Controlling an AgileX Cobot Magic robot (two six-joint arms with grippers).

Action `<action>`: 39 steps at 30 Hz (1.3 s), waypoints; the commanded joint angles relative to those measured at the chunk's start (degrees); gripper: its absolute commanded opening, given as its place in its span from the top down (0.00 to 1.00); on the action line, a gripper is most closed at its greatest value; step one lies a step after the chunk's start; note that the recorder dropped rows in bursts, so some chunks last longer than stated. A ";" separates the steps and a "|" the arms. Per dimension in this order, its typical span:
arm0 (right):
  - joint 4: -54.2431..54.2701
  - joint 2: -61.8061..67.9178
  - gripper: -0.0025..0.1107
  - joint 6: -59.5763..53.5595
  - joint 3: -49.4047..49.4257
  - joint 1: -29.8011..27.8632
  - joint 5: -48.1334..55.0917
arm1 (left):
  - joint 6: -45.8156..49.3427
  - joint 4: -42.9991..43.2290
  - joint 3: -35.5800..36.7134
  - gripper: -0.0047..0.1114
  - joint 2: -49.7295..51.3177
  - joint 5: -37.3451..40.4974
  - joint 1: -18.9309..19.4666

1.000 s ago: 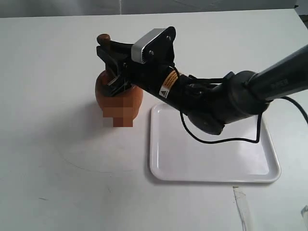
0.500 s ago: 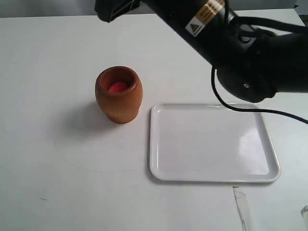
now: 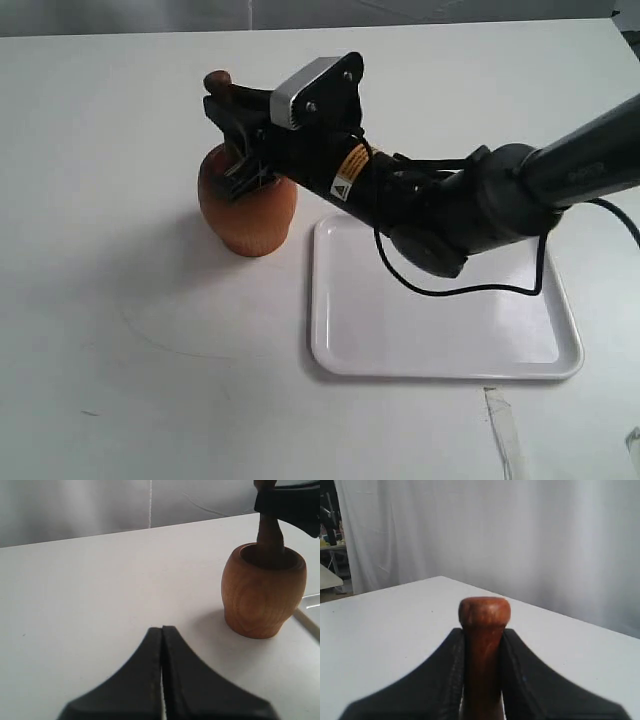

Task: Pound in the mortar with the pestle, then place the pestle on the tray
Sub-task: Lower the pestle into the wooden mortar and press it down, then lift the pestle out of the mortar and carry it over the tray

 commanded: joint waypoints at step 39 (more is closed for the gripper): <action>1.97 -7.83 0.98 -0.63 0.17 -0.02 -5.57 | -0.47 -0.42 0.03 0.96 -0.07 -0.17 -0.44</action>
